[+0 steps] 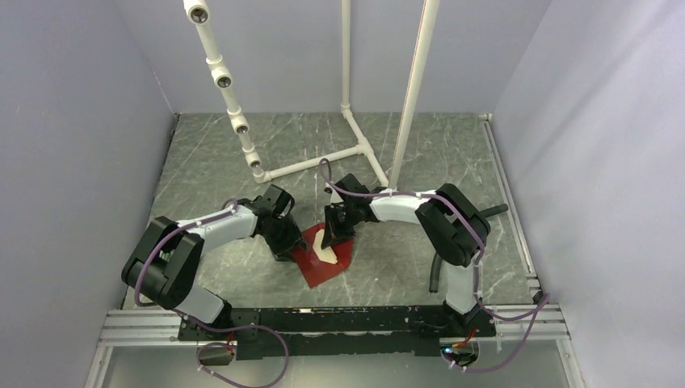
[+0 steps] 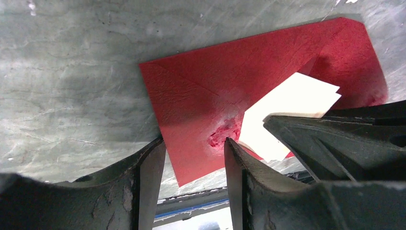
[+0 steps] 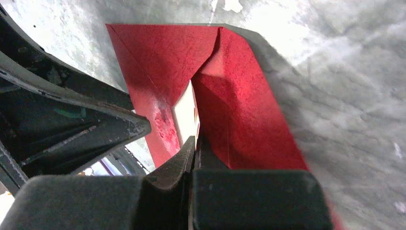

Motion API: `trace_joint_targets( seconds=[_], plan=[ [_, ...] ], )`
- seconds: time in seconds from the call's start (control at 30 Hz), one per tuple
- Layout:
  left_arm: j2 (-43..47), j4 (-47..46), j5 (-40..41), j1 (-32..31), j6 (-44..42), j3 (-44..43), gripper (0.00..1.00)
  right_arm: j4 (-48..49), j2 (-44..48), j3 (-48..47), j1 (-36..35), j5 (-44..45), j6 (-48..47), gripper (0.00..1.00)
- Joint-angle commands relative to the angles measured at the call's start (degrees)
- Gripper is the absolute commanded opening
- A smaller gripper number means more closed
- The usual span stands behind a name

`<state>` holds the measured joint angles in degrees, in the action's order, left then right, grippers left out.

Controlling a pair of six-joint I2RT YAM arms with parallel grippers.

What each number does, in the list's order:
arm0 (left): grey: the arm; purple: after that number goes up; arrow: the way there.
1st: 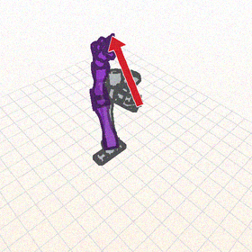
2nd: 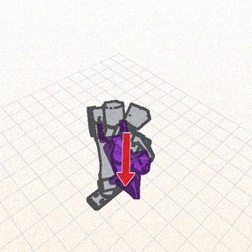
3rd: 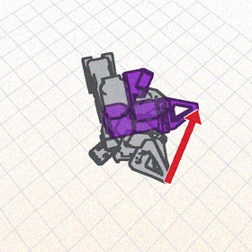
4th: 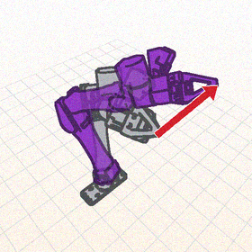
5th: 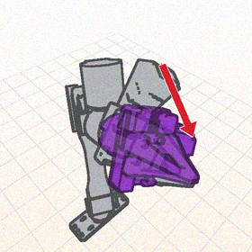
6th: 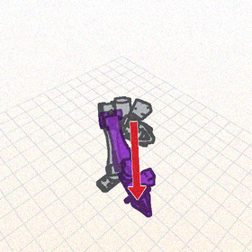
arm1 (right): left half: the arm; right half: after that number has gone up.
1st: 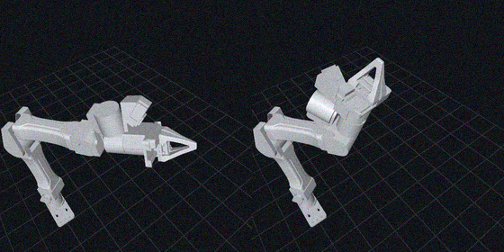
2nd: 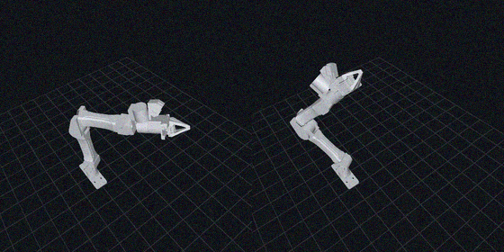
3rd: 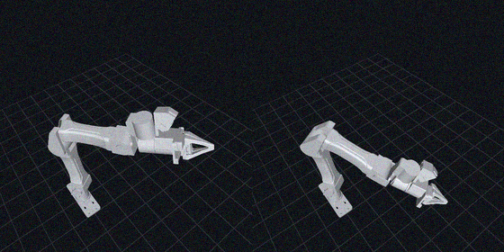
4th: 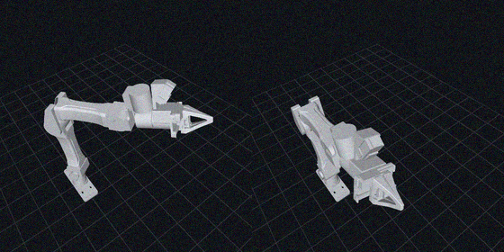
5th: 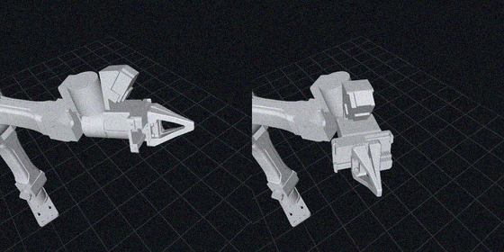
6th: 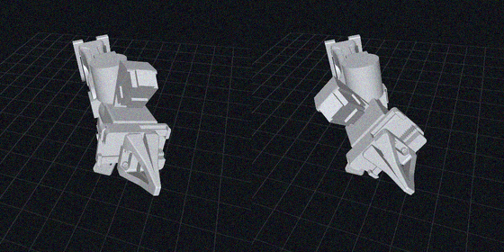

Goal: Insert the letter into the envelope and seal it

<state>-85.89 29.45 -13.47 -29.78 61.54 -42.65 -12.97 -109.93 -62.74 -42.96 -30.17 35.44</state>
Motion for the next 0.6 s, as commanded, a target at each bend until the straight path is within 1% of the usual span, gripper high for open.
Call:
trace_joint_targets(
  seconds=[0.0, 0.13, 0.23, 0.3, 0.33, 0.4, 0.47, 0.5, 0.57],
  plan=[
    [-2.1, -4.1, 1.1, 0.0, -1.9, -1.0, 0.54, -0.9, -1.2, -3.7, -1.3, -1.2, -1.6, 0.0],
    [-2.3, -5.4, 1.0, 0.1, -3.7, -2.0, 0.54, -1.2, -1.9, -4.1, -1.4, -0.7, -2.3, 0.0],
    [-2.4, -8.4, 1.0, 0.1, -4.7, -1.7, 0.54, 0.1, -2.9, -3.8, -1.5, -0.3, -2.6, 0.02],
    [-2.2, -7.3, 0.8, 0.4, -3.2, -2.1, 0.53, -3.3, -3.6, -6.2, -1.5, -0.1, -2.9, 0.03],
    [-1.8, -7.5, 0.7, 0.5, -3.5, -2.2, 0.53, -3.4, -2.7, -6.0, -1.6, 0.4, -2.9, 0.07],
    [-1.0, -6.8, 3.0, 0.4, -4.2, -2.1, 0.53, -3.0, -0.8, -5.0, -1.6, 3.4, -2.9, 0.18],
    [-0.8, -4.4, 5.9, 0.9, -4.2, -1.7, 0.53, -5.7, -0.5, -6.0, -1.4, 6.4, -3.6, 0.27],
    [-1.0, -3.7, 5.7, 1.3, -4.3, -1.6, 0.53, -7.3, -0.5, -6.8, -1.4, 6.9, -3.8, 0.3],
    [-0.9, -5.5, 3.8, 1.4, -5.9, -0.7, 0.53, -8.4, 0.7, -6.9, -1.4, 7.5, -3.9, 0.35]
  ],
)
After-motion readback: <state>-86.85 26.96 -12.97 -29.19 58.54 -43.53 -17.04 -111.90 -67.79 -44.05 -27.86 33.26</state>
